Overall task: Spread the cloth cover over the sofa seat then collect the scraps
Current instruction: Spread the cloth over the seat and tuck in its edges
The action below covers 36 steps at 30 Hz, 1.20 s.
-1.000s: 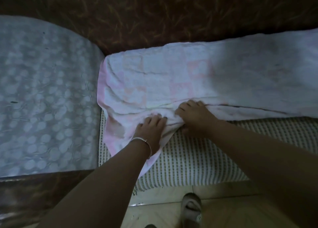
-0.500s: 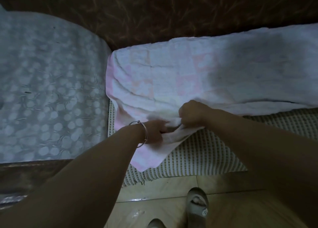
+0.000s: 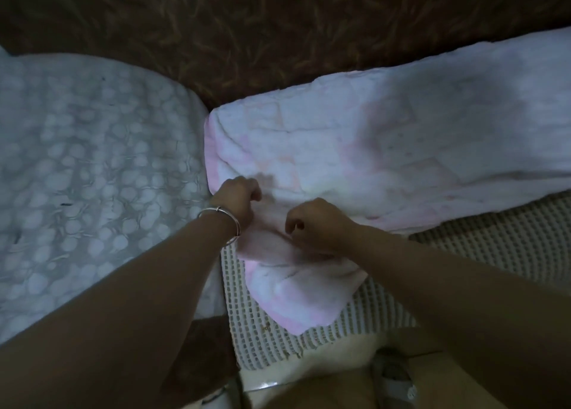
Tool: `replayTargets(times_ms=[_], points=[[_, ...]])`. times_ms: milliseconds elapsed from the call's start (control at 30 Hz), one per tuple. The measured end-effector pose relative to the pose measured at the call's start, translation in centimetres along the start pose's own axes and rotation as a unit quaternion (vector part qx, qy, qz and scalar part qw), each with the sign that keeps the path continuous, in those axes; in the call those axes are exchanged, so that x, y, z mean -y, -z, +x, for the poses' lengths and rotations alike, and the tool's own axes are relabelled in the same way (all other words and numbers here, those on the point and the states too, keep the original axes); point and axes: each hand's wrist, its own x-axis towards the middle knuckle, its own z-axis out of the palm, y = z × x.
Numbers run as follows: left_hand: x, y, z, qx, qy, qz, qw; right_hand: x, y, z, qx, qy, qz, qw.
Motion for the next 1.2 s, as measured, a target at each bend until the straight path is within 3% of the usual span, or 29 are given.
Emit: replayTargets(times_ms=[233,333,467,600,767,1067,1133,1200], points=[[5.2,1.5,2.4,0.043,-0.099,0.229,0.967,5.6,-3.8,2.3,0.053,-0.102,0.044,0.992],[6.4,1.4,3.1,0.058,-0.143,0.281,0.947,7.6,-5.1,3.3,0.026,-0.155,0.021,0.987],[7.2,1.1,3.7,0.058,-0.192,0.31,0.929,9.3,-5.9,3.6,-0.035,-0.158,-0.04,0.986],[7.8,0.8,4.1,0.095,-0.259,0.319,0.907,9.2,-7.4,4.7,0.063,-0.161,-0.012,0.985],[7.7,1.7,4.4,0.248,-0.223,0.257,0.907,10.4,-9.9,6.0,0.165,-0.142,0.023,0.976],[6.1,1.0,3.6,0.35,-0.196,0.272,0.875,10.6,-9.4,5.2,0.265,-0.123,0.088,0.952],[5.1,1.0,3.0,0.371,-0.19,0.301,0.858,10.0,-8.4,4.2,0.236,-0.126,0.112,0.957],[3.8,1.2,2.2,0.372,-0.204,0.327,0.845,8.8,-6.9,2.4,0.133,-0.148,0.145,0.969]])
